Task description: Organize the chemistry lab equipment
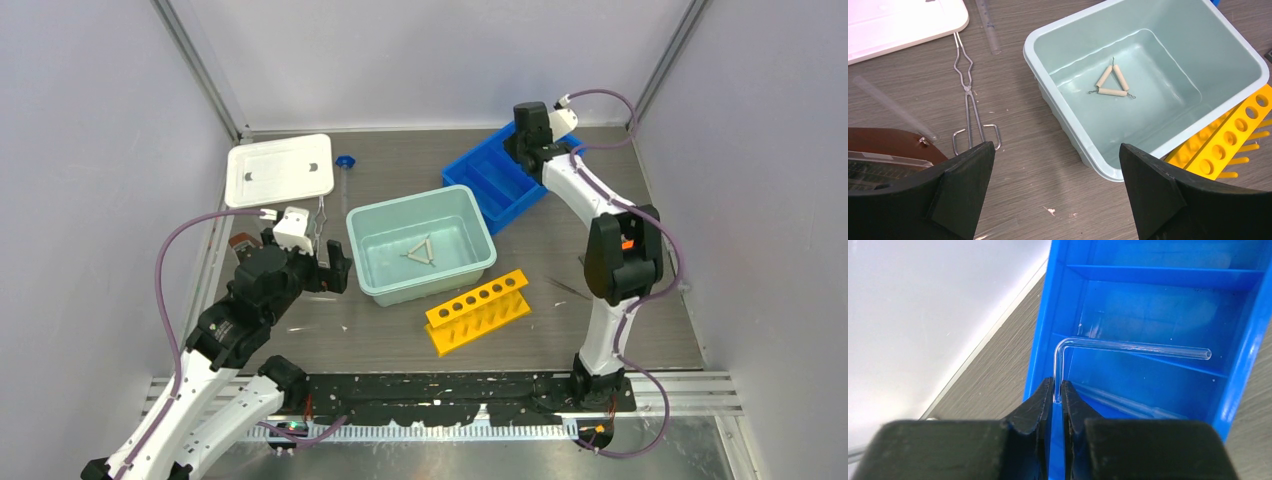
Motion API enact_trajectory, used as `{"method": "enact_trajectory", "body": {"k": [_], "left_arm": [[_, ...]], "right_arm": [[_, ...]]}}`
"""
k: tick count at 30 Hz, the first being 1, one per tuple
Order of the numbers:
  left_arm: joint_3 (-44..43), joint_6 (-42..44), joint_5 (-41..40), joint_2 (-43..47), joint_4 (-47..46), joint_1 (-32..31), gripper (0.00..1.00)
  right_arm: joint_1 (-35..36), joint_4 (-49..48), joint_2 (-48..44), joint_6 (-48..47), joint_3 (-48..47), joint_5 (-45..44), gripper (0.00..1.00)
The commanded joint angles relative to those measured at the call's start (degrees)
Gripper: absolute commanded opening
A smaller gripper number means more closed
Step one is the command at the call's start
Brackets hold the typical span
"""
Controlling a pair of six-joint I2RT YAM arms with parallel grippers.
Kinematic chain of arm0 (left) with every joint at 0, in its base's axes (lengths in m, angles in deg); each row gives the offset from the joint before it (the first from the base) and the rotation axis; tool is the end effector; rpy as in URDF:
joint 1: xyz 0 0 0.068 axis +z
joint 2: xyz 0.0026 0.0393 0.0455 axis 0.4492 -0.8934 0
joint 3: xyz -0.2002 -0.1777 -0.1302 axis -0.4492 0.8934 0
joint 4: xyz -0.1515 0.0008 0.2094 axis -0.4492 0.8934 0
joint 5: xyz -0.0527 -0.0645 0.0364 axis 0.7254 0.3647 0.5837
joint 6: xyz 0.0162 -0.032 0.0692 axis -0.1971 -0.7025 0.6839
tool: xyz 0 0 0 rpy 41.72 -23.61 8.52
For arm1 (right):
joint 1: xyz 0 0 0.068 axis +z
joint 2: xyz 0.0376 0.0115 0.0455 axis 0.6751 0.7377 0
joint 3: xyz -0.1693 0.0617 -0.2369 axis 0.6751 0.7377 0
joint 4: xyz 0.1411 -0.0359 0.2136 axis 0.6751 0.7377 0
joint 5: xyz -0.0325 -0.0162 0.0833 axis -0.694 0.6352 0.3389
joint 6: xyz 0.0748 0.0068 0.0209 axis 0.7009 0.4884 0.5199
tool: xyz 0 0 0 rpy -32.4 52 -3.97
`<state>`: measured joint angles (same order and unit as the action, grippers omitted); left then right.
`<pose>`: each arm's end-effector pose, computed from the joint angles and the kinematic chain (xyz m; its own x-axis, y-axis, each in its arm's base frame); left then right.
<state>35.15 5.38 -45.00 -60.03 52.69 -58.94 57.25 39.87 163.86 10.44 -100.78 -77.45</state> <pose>0.1154 -0.0559 0.3357 -0.3971 -0.0378 -0.9170 0.2624 0.9528 -0.1529 0.4674 0.0987 0.2960 -0.2618 0.7155 -0.6477 0.4559 0.6832 0.5704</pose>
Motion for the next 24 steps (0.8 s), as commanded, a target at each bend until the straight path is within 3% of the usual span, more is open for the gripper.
{"method": "enact_trajectory", "body": {"k": [1,24], "left_arm": [[0.1,0.7,-0.3,0.7,-2.3,-0.1,1.00],[0.2,0.8,-0.7,-0.3,-2.5,-0.2,1.00]], "right_arm": [[0.1,-4.8,3.5,2.3,-4.2,-3.3,0.11],[-2.7,-3.3,16.7,2.2,-14.1,-5.4,0.12]]}}
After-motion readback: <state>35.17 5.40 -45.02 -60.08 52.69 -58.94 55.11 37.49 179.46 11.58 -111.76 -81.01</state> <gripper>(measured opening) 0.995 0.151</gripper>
